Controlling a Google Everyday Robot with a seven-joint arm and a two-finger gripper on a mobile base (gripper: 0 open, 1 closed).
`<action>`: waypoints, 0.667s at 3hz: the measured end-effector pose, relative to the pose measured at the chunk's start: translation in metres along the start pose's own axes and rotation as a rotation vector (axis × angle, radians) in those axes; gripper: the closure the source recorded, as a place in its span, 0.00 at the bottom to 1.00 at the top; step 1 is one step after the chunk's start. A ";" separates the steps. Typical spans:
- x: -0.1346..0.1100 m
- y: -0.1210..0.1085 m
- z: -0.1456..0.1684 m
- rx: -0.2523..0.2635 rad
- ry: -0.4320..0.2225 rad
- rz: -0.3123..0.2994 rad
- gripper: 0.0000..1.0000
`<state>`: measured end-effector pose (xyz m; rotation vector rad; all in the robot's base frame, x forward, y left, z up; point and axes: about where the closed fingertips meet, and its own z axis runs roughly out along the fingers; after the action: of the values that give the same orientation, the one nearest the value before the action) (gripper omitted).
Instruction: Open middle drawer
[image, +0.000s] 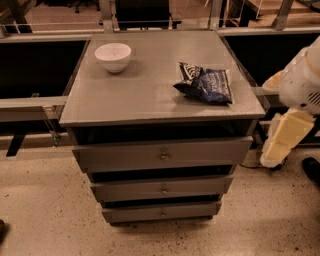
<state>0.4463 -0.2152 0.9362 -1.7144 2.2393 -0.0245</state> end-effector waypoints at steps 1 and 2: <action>0.011 0.015 0.076 -0.072 -0.033 -0.007 0.00; 0.020 0.054 0.153 -0.144 -0.077 -0.045 0.00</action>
Offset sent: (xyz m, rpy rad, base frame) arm -0.0496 0.0395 -0.2793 0.1566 0.1888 0.1755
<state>0.4308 -0.1919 0.7753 -1.8059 2.1945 0.1939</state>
